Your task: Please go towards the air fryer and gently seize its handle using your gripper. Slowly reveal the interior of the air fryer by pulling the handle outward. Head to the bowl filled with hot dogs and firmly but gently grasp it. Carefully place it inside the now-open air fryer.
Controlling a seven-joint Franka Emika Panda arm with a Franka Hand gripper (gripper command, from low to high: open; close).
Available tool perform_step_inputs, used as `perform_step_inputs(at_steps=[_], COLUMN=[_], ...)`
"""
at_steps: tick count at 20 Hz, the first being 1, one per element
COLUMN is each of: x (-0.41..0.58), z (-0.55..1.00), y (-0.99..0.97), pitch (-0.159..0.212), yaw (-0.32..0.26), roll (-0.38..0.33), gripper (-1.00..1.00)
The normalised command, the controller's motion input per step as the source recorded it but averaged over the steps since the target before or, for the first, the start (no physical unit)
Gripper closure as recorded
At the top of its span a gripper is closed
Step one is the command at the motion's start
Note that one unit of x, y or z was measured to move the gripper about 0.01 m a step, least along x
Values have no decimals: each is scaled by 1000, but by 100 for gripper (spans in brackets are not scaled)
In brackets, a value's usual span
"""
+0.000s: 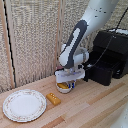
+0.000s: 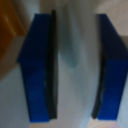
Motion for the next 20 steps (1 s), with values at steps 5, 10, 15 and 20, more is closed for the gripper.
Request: perform_step_inputs(at_steps=[5, 10, 15, 20], x=[-14, -9, 130, 227], z=[630, 717, 787, 765], y=[0, 0, -49, -131], pitch=[-122, -120, -65, 1], yaw=[-78, -93, -125, -248], roll=[77, 82, 60, -2], gripper=[100, 100, 100, 100])
